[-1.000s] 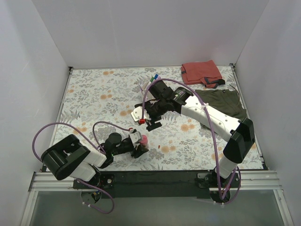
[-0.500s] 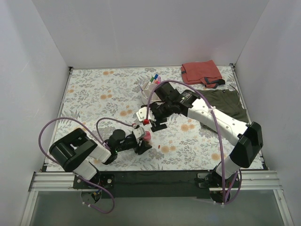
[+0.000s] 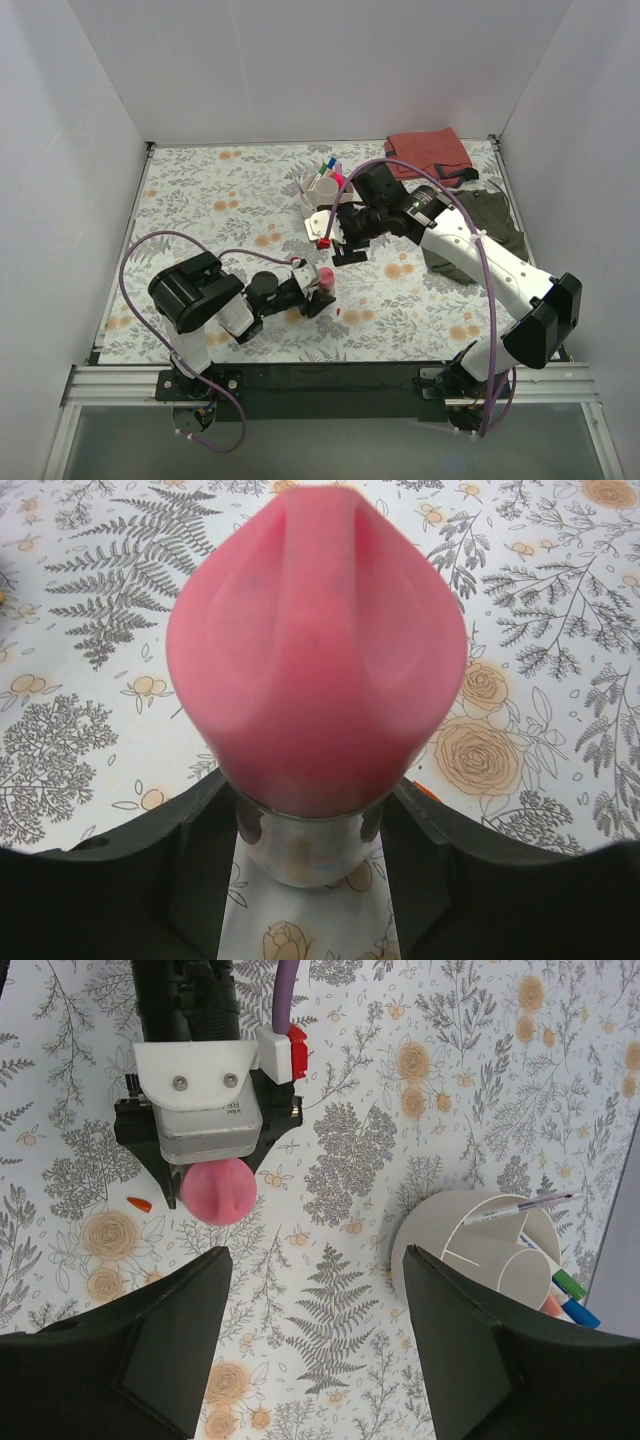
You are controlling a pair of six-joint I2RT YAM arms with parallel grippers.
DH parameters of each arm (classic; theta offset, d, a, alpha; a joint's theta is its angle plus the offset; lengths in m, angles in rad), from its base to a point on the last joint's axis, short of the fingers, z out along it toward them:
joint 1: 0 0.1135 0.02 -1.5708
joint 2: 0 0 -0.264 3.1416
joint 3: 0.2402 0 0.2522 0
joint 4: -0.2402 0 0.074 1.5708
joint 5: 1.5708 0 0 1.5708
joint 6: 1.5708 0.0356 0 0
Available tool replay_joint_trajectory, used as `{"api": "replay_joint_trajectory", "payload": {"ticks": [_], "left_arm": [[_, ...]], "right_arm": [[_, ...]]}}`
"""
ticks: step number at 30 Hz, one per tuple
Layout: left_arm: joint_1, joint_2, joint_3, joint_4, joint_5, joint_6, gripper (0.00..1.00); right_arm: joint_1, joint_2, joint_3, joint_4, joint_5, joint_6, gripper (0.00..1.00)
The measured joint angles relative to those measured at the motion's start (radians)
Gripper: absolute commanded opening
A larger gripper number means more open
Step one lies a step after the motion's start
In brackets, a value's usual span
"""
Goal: Sort the stationery into containers
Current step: Move the pen to the center of the board.
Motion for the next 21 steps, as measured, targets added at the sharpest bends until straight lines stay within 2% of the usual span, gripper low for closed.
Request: {"api": "replay_joint_trajectory", "payload": {"ticks": [2,9,15,21], "left_arm": [[0.0,0.022,0.009,0.018,-0.006,0.008,0.37],[-0.019,0.034,0.014,0.03,-0.032,0.031,0.57],[-0.079,0.073,0.012,0.019,-0.133,0.062,0.64],[-0.089,0.079,0.008,0.032,-0.166,0.06,0.63]], "right_arm": [[-0.003,-0.006,0.0,0.0,0.005,0.004,0.78],[-0.018,-0.043,-0.056,0.016,0.013,0.013,0.78],[-0.043,-0.045,-0.087,0.023,0.002,-0.012,0.79],[-0.08,-0.045,-0.087,0.028,-0.026,-0.049,0.79]]}}
